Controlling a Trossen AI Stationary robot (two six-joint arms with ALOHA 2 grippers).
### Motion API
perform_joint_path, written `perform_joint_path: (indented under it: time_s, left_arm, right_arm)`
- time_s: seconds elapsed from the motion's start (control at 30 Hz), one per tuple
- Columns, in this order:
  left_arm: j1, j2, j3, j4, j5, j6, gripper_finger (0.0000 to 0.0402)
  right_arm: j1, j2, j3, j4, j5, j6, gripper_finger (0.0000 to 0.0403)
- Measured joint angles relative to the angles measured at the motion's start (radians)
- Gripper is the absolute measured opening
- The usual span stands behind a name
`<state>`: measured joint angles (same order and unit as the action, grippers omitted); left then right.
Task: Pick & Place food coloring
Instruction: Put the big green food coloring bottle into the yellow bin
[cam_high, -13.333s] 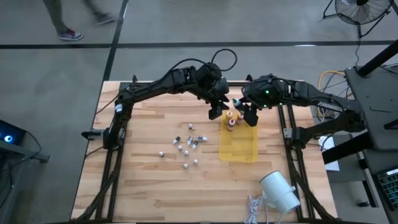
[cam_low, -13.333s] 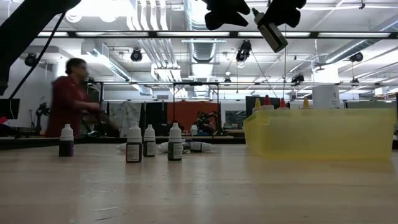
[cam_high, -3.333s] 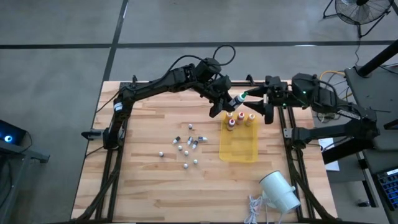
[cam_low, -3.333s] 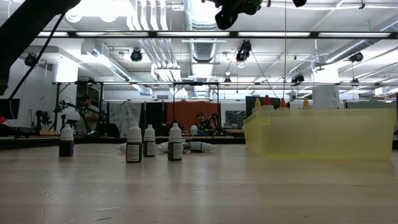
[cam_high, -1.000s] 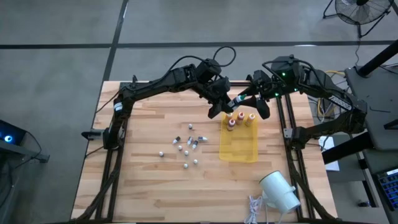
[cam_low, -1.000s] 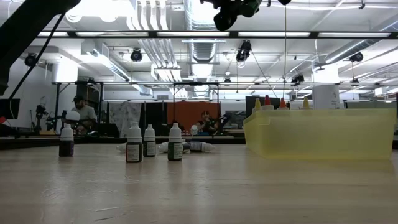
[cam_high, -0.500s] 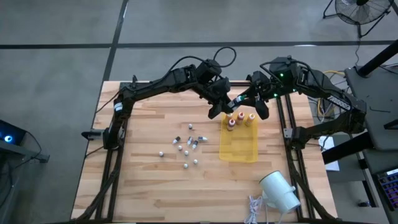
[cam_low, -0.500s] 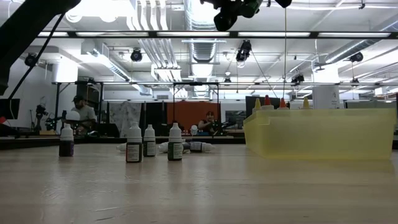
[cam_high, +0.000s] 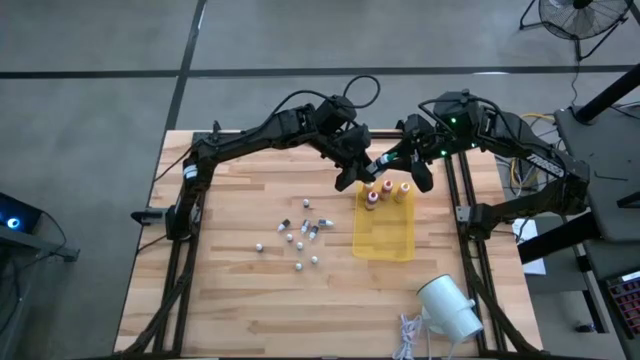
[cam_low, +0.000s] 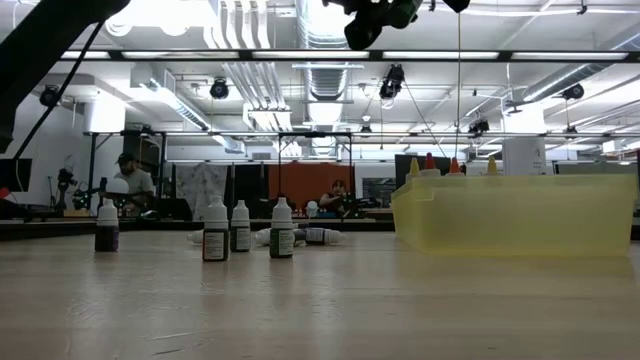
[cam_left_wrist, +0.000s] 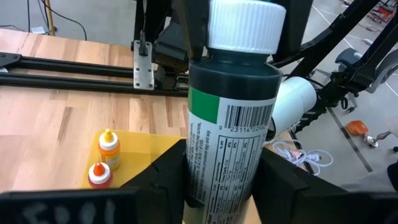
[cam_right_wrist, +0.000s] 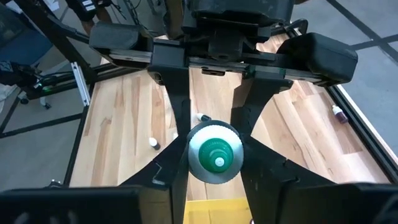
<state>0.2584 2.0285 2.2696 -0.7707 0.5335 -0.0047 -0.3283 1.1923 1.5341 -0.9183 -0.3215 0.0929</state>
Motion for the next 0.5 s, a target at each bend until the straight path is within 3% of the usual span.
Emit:
perform_joint_path:
  time_s: [0.23, 0.5]
  left_arm:
    - [0.007, -0.002, 0.002, 0.003, 0.002, 0.008, 0.0217]
    - [0.038, -0.026, 0.002, -0.023, -0.006, 0.027, 0.0231]
  right_arm:
    - [0.001, 0.0, -0.003, -0.07, -0.001, 0.002, 0.0109]
    - [0.001, 0.003, -0.016, -0.214, 0.038, 0.019, 0.0109]
